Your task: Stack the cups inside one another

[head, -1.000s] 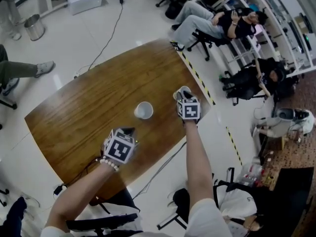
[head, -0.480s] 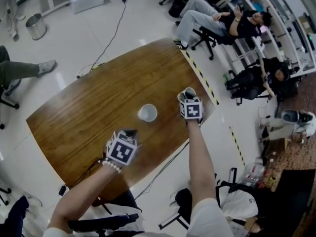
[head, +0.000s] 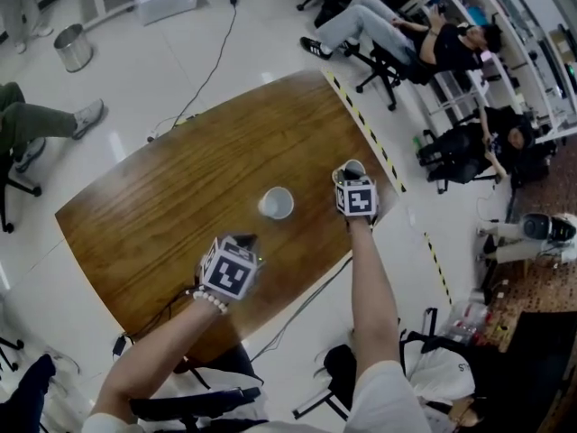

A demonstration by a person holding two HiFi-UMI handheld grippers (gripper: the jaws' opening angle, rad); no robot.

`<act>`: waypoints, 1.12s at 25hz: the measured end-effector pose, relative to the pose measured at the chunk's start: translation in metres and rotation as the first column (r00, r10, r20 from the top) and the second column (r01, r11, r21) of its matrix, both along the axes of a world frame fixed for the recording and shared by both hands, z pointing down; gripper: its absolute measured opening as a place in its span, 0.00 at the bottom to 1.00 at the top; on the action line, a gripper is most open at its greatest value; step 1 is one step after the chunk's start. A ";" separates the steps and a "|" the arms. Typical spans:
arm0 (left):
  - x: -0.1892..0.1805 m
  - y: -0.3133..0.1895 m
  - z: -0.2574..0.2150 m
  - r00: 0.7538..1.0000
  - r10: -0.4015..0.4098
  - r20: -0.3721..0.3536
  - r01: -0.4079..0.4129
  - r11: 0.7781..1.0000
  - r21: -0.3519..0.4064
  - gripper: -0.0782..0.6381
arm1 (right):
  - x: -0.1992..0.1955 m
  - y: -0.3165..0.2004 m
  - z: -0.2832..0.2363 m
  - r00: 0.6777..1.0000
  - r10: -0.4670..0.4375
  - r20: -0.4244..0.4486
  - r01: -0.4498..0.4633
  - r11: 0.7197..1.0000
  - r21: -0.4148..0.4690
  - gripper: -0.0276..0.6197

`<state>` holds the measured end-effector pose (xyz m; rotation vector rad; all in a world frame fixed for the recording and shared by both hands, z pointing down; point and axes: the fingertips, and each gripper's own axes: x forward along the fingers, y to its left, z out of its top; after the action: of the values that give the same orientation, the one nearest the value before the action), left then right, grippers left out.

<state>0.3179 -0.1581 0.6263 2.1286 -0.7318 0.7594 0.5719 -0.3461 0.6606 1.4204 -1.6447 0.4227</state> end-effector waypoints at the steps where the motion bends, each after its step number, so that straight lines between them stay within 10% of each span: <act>1: -0.001 -0.002 -0.002 1.000 -0.001 0.002 0.001 1.000 0.013 0.11 | -0.002 0.001 -0.003 1.000 -0.005 0.003 0.005 1.000 0.007 0.09; 28: -0.032 0.035 -0.034 0.998 -0.059 -0.036 0.060 0.997 0.040 0.11 | -0.138 0.088 -0.138 0.973 -0.227 0.047 0.214 0.959 0.185 0.09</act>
<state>0.2859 -0.1227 0.5921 2.1419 -0.7946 0.6790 0.4340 -0.2579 0.5223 1.3429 -1.9124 0.2012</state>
